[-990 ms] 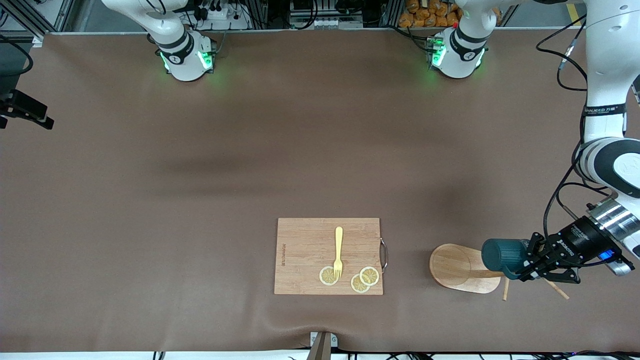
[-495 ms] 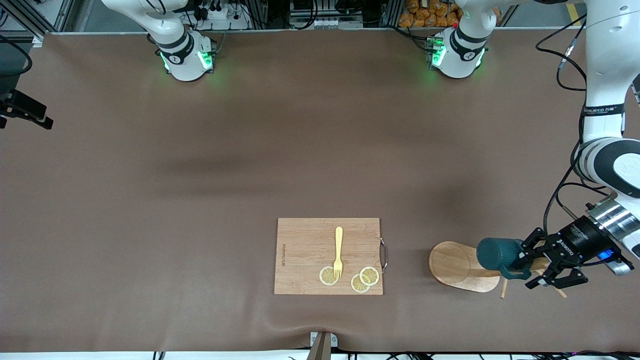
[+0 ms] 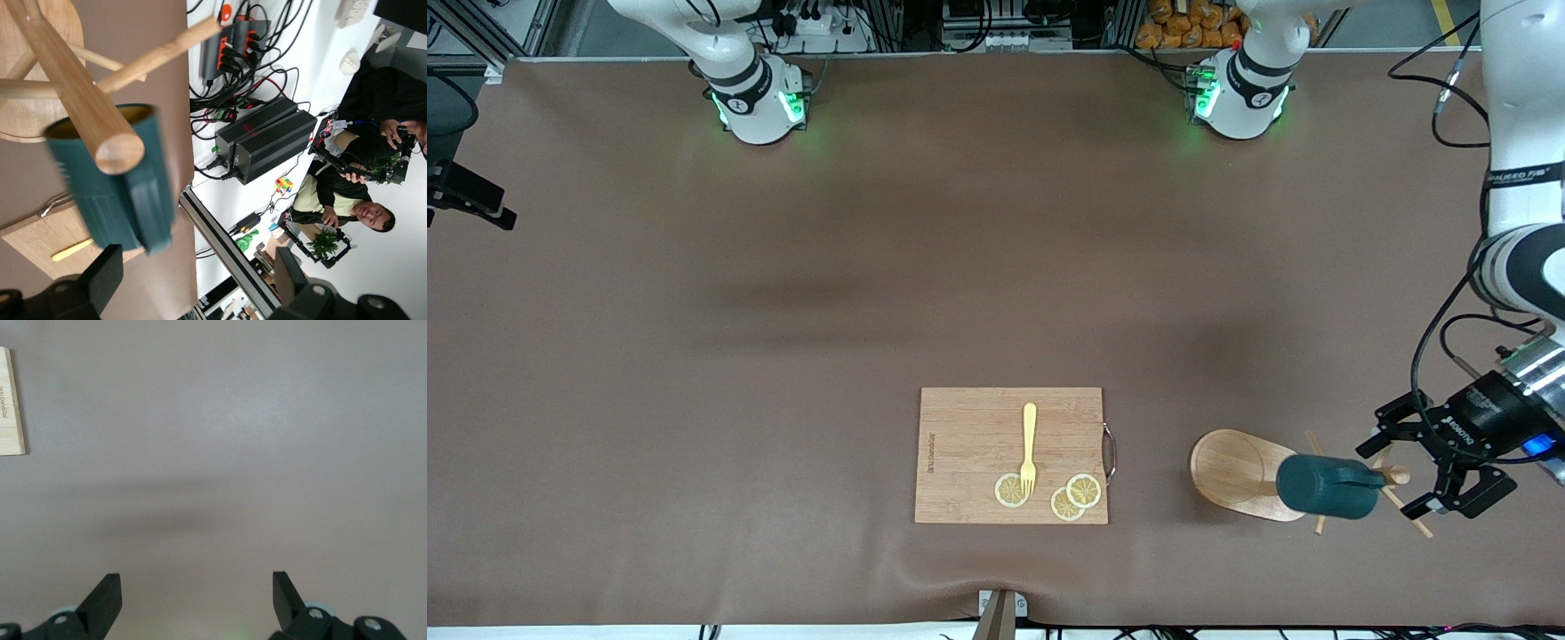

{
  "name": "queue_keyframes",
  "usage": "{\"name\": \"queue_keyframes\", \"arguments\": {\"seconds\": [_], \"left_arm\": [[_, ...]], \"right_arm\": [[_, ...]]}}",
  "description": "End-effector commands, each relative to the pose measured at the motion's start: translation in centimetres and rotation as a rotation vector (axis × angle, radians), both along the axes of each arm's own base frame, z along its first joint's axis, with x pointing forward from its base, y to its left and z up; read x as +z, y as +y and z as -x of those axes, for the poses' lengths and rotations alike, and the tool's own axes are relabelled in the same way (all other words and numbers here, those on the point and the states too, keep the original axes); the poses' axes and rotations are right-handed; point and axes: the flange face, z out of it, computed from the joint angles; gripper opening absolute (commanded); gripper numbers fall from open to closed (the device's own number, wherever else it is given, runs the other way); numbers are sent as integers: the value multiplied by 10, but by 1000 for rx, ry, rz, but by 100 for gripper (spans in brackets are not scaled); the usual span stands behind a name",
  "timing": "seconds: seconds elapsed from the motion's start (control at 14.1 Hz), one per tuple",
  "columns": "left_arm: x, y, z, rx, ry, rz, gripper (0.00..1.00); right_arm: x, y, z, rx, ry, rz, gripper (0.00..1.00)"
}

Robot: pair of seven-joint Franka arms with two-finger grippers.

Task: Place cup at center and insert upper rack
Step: 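Open the left gripper and pull it back from the mug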

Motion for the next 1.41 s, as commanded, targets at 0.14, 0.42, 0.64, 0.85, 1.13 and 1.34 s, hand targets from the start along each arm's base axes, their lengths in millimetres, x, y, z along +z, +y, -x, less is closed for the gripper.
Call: {"name": "queue_keyframes", "arguments": {"seconds": [0.14,0.42,0.64,0.85,1.13,1.34], "left_arm": [[50,-1,15,-63,-59,-123,100],[103,-36,37,-206,-101,-369,100],[132,-57,62,-358,-60,-541,100],[160,-79,91,-476,-20,-618,100],[182,-120,127,-639,32,-793,100],[184,-128,157,-871,70,-887,100]], "right_arm": [[3,-4,0,-12,3,-8,100],[3,-3,0,-9,2,-8,100],[3,-5,0,-14,2,-8,100],[2,-4,0,-12,5,-8,100],[2,-4,0,-12,5,-8,100],[2,-4,0,-12,5,-8,100]]}}
